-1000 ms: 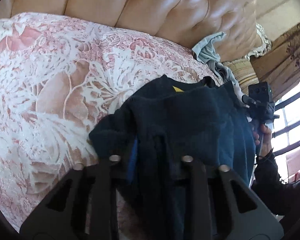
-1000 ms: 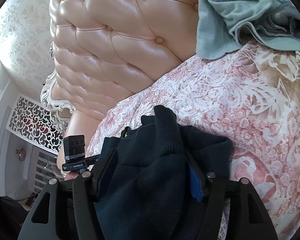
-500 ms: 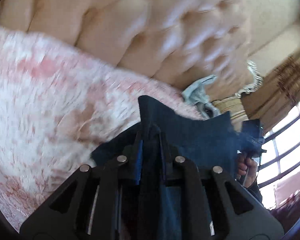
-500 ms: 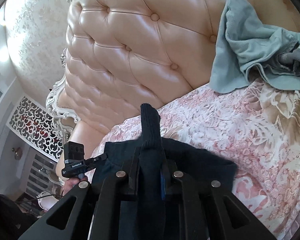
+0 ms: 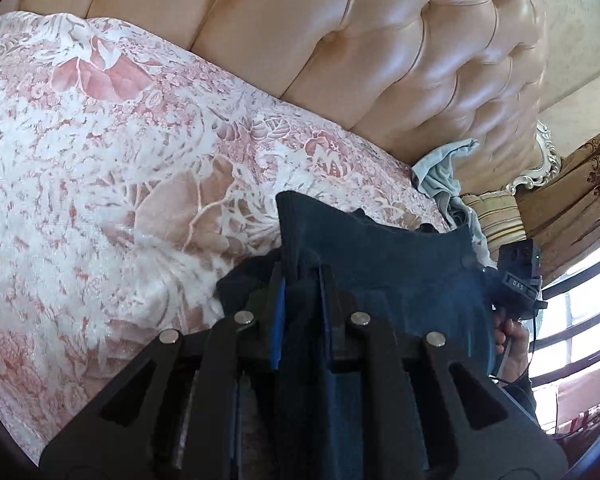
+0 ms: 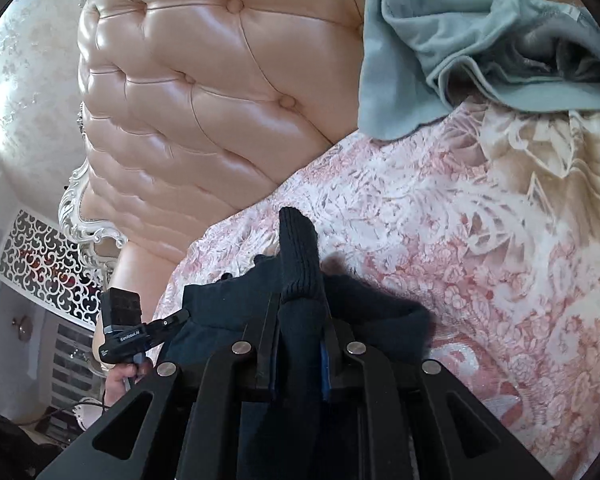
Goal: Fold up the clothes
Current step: 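Open both tools and release the navy sweatshirt bundle on the bed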
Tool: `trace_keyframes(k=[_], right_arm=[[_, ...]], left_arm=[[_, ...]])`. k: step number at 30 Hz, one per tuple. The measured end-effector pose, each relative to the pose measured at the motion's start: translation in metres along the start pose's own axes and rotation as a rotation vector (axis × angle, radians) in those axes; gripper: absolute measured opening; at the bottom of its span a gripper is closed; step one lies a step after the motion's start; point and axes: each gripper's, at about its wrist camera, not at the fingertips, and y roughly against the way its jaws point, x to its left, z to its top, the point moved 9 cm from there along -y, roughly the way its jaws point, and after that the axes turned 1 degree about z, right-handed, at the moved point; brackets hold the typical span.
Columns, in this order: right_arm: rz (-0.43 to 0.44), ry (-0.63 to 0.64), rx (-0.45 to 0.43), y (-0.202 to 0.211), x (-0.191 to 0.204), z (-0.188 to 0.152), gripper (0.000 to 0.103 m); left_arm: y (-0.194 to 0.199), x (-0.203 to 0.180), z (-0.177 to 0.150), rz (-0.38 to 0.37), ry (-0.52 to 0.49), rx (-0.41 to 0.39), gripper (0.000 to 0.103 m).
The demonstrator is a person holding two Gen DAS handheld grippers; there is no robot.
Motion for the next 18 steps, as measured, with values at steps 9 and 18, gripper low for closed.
trace_keyframes(k=[9,18], right_arm=[[0.010,-0.068,0.005,0.011,-0.006,0.001,0.024],[-0.122,-0.106,-0.145,0.070,0.009,0.009,0.053]], left_arm=[[0.013,0.012,0.010,0.005,0.049,-0.006,0.023],[0.052,-0.028,0.027,-0.074,-0.032,-0.149,0.027]])
